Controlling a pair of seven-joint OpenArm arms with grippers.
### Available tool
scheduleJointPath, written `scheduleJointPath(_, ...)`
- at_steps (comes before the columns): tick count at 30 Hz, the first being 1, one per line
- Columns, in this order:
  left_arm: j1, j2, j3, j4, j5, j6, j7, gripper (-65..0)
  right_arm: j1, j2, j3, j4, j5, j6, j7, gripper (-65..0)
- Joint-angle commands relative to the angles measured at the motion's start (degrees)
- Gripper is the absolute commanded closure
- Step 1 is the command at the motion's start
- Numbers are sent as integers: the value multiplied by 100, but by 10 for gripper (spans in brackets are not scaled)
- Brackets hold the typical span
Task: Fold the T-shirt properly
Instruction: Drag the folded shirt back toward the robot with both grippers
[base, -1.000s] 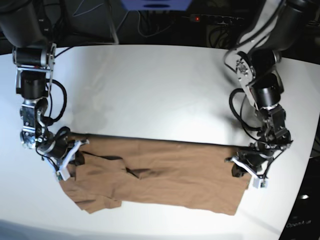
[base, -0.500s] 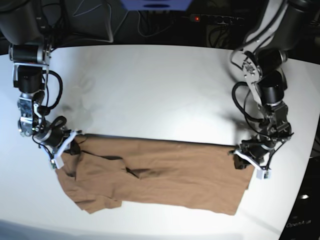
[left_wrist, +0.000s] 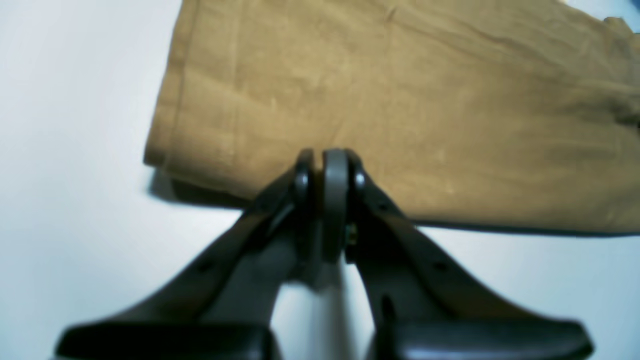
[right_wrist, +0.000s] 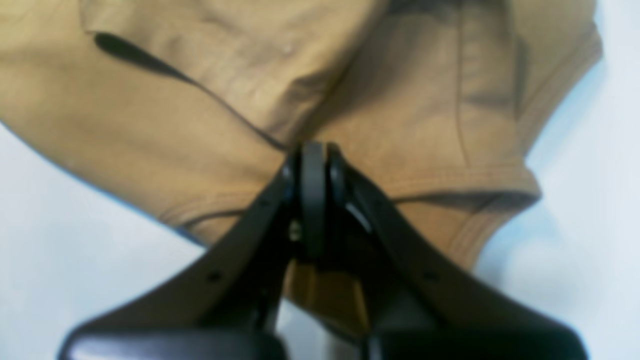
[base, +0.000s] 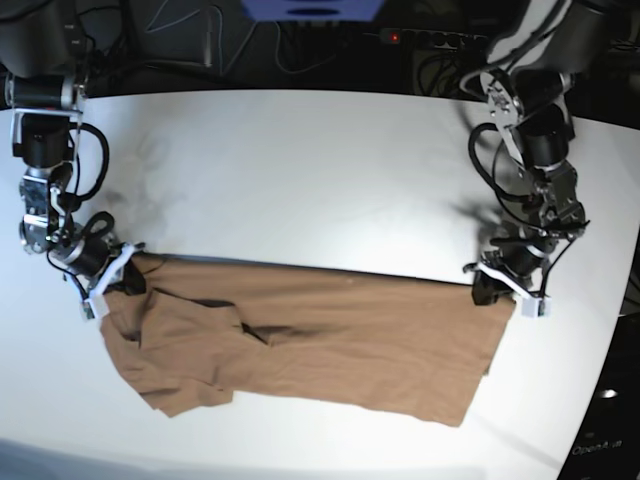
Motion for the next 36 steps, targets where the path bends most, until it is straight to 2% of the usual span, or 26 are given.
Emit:
scheduleJointPath(1, 70, -33, 4, 4, 264, 73, 406, -39, -16, 118, 17, 25, -193, -73, -272, -9)
scheduleJointPath(6, 264, -33, -4, 154, 255, 73, 775, -37, -254, 223, 26, 25, -185, -73, -167, -7)
scheduleJointPath(11, 905, 239, -119, 1763, 0, 73, 1144, -37, -482, 294, 35, 16, -185, -73, 35, -7)
scheduleJointPath(17, 1055, 529, -110, 3495, -44, 73, 2305, -37, -623, 294, 35, 25, -176, -73, 79, -7)
scheduleJointPath(21, 1108, 661, -110, 4259, -44, 73, 2481, -37, -667, 302, 35, -1, -176, -73, 79, -7)
scheduleJointPath(26, 659, 714, 57, 4215, 0, 73, 2489, -37, -667, 294, 35, 25, -176, -73, 79, -7)
scheduleJointPath(30, 202, 609, 101, 3626, 0, 73, 2419, -37, -667, 294, 35, 25, -176, -73, 62, -6)
scheduleJointPath(33, -167, 450, 558, 3099, -9, 73, 2349, -37, -667, 294, 35, 25, -176, -73, 62, -6)
scheduleJointPath(36, -369, 354, 1059, 2475, -9, 73, 1962, -37, -667, 285, 35, 25, -176, -73, 53, -6)
